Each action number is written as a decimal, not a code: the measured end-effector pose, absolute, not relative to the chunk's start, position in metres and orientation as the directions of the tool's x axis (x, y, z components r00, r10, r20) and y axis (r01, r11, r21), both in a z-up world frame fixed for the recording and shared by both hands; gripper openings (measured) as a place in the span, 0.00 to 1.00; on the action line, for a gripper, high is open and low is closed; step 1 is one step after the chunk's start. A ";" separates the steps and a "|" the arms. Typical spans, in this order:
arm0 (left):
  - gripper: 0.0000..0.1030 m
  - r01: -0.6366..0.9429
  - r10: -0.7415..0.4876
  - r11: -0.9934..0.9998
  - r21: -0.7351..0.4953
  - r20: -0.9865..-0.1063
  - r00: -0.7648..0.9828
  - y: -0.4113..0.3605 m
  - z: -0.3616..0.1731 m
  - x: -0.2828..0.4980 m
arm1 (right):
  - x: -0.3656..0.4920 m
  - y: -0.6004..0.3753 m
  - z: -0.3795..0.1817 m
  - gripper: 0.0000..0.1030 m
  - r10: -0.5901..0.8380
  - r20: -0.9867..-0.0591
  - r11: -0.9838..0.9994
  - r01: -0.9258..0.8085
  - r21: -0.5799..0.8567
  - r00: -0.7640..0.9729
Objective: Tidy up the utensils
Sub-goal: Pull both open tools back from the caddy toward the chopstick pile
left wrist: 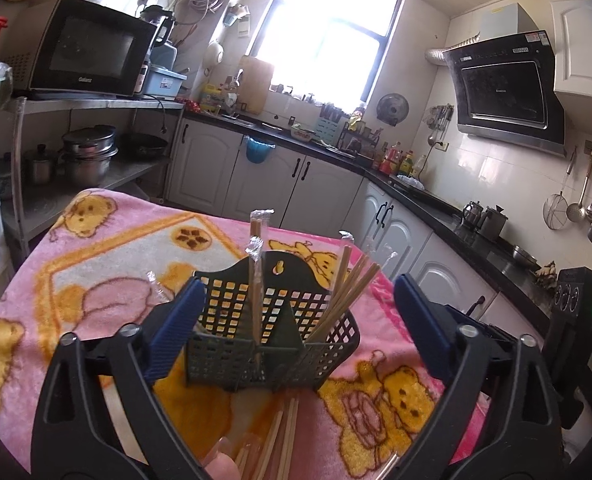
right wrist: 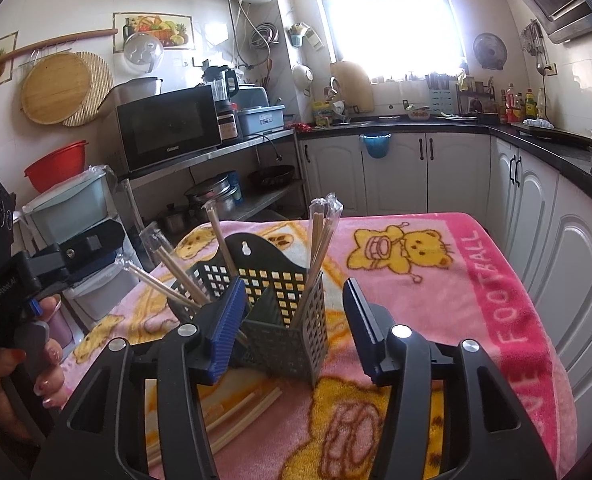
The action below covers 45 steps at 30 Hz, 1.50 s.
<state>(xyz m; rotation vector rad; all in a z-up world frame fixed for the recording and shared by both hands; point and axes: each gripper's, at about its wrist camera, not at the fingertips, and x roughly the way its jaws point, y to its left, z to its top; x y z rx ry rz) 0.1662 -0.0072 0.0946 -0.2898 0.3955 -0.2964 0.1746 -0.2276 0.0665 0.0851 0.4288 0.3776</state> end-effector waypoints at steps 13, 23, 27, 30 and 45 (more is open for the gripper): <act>0.90 0.201 -0.319 0.924 -0.325 -0.368 0.874 0.000 0.084 0.151 | 0.163 -0.219 0.058 0.52 0.394 -0.423 0.919 -0.366 0.149 0.816; 0.90 0.176 -0.302 0.932 -0.318 -0.408 0.862 0.005 0.068 0.147 | 0.158 -0.208 0.049 0.53 0.409 -0.457 0.909 -0.395 0.131 0.790; 0.90 0.164 -0.294 0.934 -0.318 -0.421 0.858 0.008 0.064 0.145 | 0.158 -0.205 0.044 0.53 0.412 -0.473 0.907 -0.403 0.126 0.779; 0.90 0.157 -0.290 0.935 -0.318 -0.430 0.855 0.011 0.061 0.145 | 0.158 -0.204 0.041 0.53 0.414 -0.482 0.905 -0.406 0.127 0.772; 0.90 0.130 -0.273 0.947 -0.294 -0.522 0.808 0.015 0.028 0.146 | 0.161 -0.197 0.017 0.53 0.411 -0.545 0.902 -0.412 0.127 0.731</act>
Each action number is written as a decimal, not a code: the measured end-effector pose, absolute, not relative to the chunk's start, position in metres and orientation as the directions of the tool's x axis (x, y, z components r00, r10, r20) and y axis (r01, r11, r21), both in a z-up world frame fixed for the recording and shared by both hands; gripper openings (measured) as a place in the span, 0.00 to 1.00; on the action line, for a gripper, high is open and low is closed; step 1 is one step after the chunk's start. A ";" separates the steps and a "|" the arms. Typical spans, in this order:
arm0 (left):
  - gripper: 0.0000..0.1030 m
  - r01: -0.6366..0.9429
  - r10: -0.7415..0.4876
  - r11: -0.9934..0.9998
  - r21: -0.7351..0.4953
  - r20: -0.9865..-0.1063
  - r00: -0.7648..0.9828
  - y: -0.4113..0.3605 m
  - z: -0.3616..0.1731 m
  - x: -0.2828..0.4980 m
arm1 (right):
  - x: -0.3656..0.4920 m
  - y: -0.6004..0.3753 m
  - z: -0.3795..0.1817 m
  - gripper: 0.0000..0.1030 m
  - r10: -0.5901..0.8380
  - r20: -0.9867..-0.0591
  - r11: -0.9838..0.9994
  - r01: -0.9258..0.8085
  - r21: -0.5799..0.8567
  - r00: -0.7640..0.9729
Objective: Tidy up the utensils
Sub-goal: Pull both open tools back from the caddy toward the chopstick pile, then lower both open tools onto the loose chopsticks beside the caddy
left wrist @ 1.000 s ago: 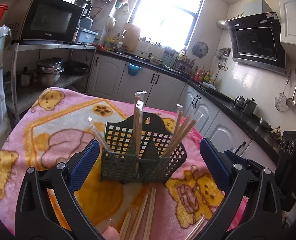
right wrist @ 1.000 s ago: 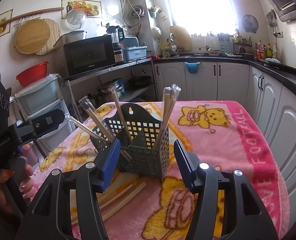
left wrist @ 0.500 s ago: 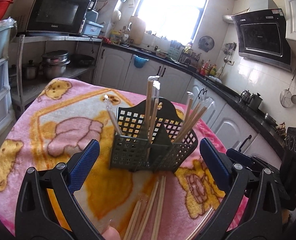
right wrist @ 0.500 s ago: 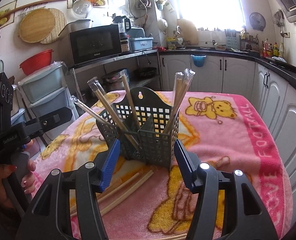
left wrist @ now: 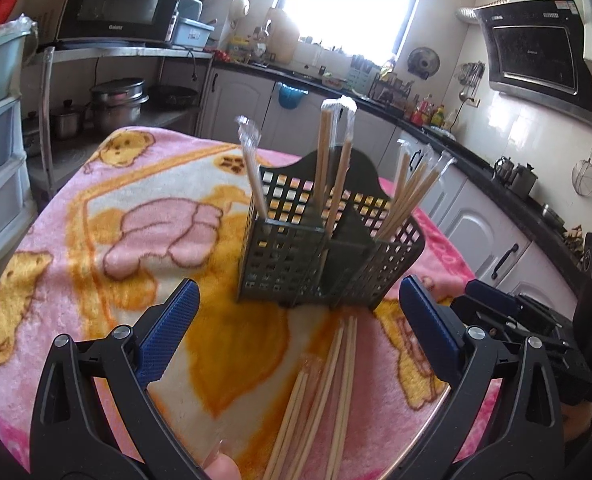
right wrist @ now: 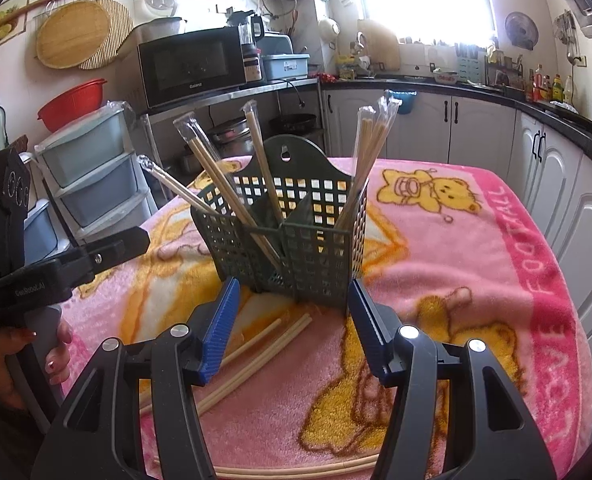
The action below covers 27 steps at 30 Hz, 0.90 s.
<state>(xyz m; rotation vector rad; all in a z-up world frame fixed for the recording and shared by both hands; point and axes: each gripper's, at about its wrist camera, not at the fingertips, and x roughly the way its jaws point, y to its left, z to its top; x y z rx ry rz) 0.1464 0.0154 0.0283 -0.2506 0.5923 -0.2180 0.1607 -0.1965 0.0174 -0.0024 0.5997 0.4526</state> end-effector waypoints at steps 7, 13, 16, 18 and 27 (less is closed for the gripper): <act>0.90 0.115 -0.260 0.954 -0.276 -0.576 0.775 0.016 0.008 0.149 | 0.165 -0.195 0.005 0.53 0.403 -0.574 0.904 -0.406 0.130 0.713; 0.86 0.118 -0.273 0.953 -0.279 -0.623 0.733 0.015 -0.012 0.153 | 0.170 -0.192 -0.007 0.52 0.394 -0.602 0.907 -0.400 0.131 0.695; 0.81 0.120 -0.283 0.951 -0.286 -0.642 0.712 0.014 -0.020 0.155 | 0.173 -0.191 -0.013 0.52 0.388 -0.614 0.909 -0.397 0.129 0.687; 0.75 0.124 -0.294 0.948 -0.293 -0.657 0.694 0.013 -0.027 0.157 | 0.177 -0.189 -0.018 0.50 0.381 -0.627 0.911 -0.392 0.129 0.679; 0.53 0.152 -0.354 0.931 -0.333 -0.712 0.606 0.007 -0.046 0.167 | 0.200 -0.185 -0.041 0.40 0.345 -0.677 0.924 -0.363 0.122 0.651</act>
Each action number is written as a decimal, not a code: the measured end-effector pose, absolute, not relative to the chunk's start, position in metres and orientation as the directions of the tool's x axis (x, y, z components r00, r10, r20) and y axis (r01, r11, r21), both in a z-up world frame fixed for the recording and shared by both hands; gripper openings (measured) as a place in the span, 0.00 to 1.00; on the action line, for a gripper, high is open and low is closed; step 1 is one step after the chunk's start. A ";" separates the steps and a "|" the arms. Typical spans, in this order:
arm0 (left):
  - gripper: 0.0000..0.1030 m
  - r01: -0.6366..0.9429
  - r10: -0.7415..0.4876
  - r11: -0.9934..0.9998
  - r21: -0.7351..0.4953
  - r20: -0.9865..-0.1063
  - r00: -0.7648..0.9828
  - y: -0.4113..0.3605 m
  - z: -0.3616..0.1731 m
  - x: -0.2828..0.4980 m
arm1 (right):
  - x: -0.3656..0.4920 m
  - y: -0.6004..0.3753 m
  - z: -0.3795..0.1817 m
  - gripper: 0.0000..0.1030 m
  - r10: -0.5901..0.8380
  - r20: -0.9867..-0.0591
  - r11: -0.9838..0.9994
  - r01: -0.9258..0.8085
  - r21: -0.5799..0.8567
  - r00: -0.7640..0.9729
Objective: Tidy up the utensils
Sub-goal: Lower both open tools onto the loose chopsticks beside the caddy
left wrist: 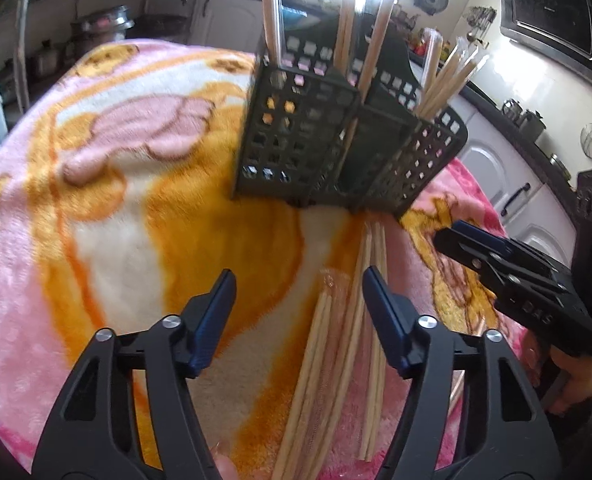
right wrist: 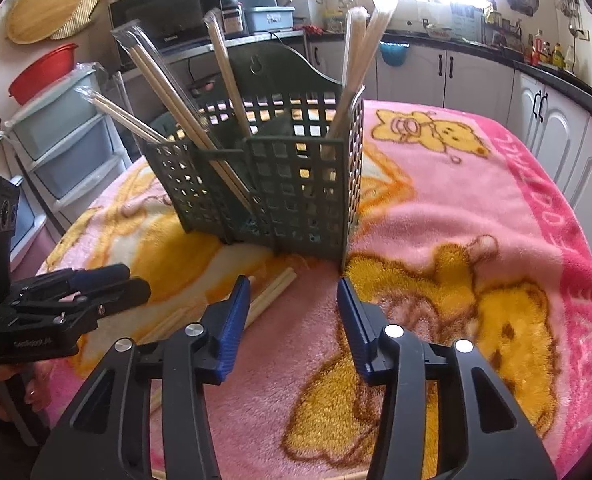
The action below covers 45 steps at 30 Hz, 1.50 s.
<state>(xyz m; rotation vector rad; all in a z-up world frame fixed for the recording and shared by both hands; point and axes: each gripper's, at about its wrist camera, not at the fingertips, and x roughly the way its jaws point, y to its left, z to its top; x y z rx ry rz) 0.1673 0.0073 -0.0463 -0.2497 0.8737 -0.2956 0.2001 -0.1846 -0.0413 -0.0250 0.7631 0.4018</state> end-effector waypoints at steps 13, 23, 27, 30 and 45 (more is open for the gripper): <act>0.38 0.206 -0.317 0.948 -0.242 -0.776 0.545 -0.013 -0.063 0.182 | 0.230 -0.171 -0.063 0.37 0.314 -0.726 0.934 -0.337 0.120 0.612; 0.26 0.214 -0.300 0.953 -0.216 -0.785 0.542 -0.015 -0.069 0.190 | 0.244 -0.158 -0.076 0.37 0.296 -0.752 0.944 -0.300 0.136 0.589; 0.19 0.207 -0.314 0.949 -0.239 -0.780 0.541 -0.004 -0.070 0.190 | 0.249 -0.155 -0.080 0.37 0.284 -0.759 0.949 -0.284 0.135 0.585; 0.16 0.200 -0.324 0.946 -0.255 -0.778 0.538 0.000 -0.070 0.189 | 0.251 -0.154 -0.082 0.36 0.280 -0.764 0.951 -0.276 0.139 0.581; 0.16 0.232 -0.340 0.939 -0.254 -0.788 0.513 -0.004 -0.068 0.194 | 0.244 -0.190 -0.076 0.15 0.346 -0.728 0.938 -0.230 0.259 0.592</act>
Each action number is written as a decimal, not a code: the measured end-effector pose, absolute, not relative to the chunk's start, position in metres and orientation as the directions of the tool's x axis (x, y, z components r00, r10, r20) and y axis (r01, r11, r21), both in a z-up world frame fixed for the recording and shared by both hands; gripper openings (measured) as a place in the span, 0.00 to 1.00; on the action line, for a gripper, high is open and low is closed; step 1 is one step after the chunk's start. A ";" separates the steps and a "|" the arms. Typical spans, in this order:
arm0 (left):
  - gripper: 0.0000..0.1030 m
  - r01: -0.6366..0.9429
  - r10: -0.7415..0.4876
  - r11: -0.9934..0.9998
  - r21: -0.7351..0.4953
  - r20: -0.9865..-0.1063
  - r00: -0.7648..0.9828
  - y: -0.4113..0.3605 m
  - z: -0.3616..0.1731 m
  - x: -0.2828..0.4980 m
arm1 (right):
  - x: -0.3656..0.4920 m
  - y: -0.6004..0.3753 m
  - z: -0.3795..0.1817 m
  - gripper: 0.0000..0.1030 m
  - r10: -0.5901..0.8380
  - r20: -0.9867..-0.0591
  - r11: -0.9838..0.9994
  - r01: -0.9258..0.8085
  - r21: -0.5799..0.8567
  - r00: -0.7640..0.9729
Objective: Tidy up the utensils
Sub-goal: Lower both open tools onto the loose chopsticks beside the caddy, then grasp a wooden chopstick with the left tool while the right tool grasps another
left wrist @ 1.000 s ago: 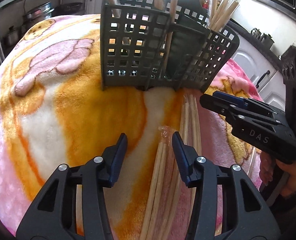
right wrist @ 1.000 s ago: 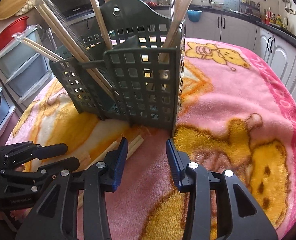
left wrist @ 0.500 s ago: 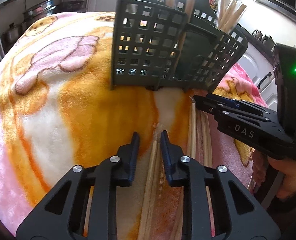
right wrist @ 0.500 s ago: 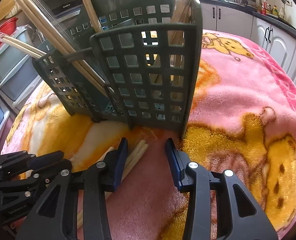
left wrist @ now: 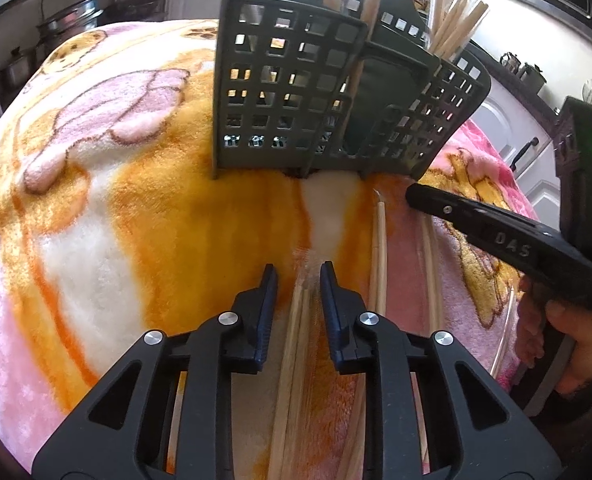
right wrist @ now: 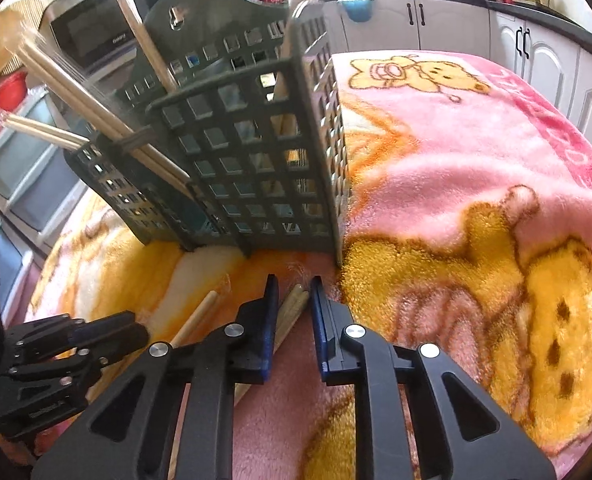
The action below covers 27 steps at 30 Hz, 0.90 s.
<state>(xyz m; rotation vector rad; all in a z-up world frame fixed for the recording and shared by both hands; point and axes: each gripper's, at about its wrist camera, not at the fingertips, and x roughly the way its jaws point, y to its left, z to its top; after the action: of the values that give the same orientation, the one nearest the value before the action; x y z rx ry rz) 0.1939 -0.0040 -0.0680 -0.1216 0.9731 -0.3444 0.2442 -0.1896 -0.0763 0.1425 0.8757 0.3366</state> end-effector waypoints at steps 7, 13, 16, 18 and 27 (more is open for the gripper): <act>0.08 0.253 -0.333 0.940 -0.231 -0.791 0.514 -0.010 -0.070 0.197 | 0.231 -0.198 -0.051 0.13 0.403 -0.667 0.915 -0.276 0.295 0.626; 0.06 0.227 -0.364 0.931 -0.285 -0.771 0.523 0.006 -0.062 0.201 | 0.209 -0.196 -0.028 0.12 0.435 -0.610 0.900 -0.325 0.289 0.662; 0.05 0.221 -0.371 0.929 -0.298 -0.745 0.554 0.011 -0.050 0.197 | 0.202 -0.191 -0.016 0.12 0.453 -0.582 0.891 -0.349 0.288 0.675; 0.05 0.220 -0.369 0.929 -0.297 -0.722 0.585 0.014 -0.038 0.193 | 0.197 -0.192 -0.009 0.11 0.462 -0.567 0.887 -0.362 0.287 0.682; 0.03 0.247 -0.387 0.921 -0.303 -0.622 0.680 0.016 0.011 0.176 | 0.176 -0.182 0.019 0.09 0.489 -0.505 0.872 -0.415 0.260 0.711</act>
<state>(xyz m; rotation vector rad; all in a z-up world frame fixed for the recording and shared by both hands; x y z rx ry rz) 0.1757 0.0163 0.0105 -0.2005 0.7417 -0.3586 0.1763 -0.1825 0.0186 0.1303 0.5969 0.5030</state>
